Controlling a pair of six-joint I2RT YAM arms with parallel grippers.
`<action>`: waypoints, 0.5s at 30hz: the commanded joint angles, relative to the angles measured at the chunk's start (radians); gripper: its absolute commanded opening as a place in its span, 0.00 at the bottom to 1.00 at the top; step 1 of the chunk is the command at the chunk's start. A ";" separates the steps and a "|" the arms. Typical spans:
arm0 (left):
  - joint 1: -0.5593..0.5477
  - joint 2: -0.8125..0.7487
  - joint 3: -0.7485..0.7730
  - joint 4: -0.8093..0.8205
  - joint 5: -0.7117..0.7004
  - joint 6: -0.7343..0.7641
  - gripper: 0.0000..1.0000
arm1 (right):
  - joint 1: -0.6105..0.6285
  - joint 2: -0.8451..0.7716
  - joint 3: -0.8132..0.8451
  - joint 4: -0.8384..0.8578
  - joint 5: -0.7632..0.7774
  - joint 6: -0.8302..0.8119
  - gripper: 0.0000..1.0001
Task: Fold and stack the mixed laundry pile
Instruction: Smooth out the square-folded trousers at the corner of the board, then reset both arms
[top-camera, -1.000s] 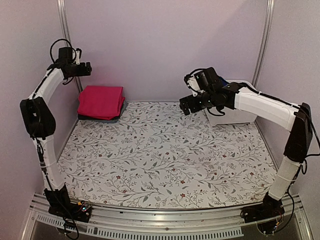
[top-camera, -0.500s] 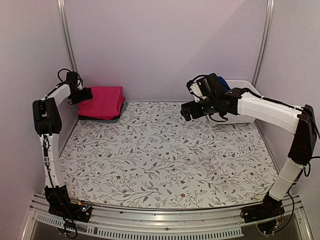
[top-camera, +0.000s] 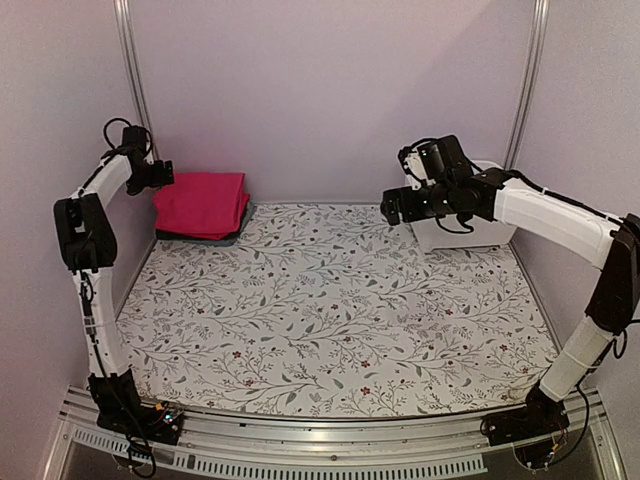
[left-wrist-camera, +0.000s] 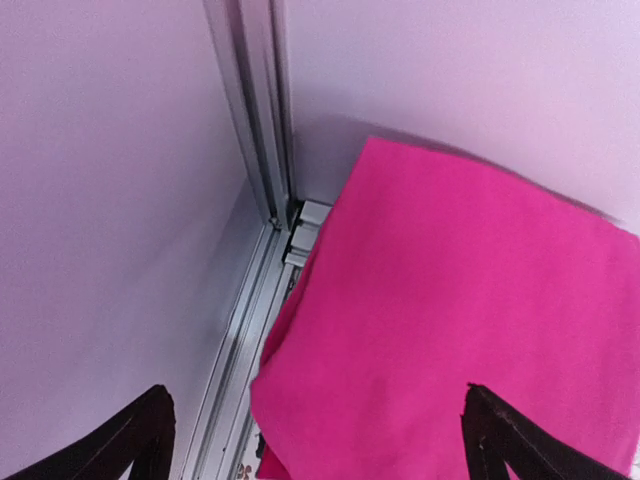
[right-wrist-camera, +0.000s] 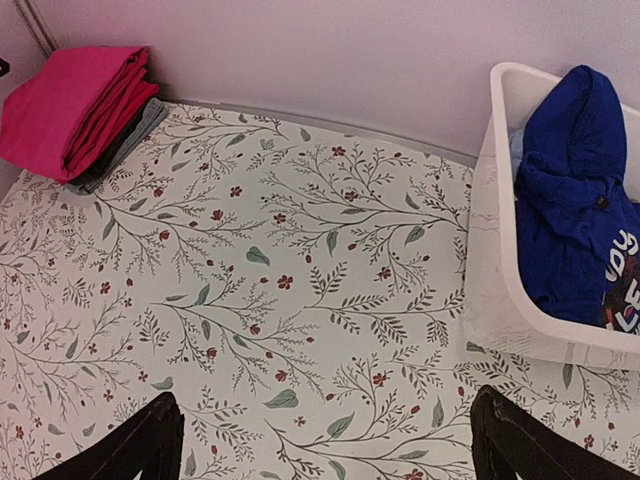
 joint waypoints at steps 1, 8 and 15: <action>-0.092 -0.233 -0.018 -0.003 -0.128 0.075 1.00 | -0.113 -0.112 -0.022 0.028 -0.040 -0.001 0.99; -0.314 -0.432 -0.205 0.003 -0.149 0.108 1.00 | -0.275 -0.221 -0.054 0.081 -0.126 -0.032 0.99; -0.559 -0.507 -0.402 -0.038 -0.138 0.000 1.00 | -0.320 -0.290 -0.144 0.100 -0.256 -0.033 0.99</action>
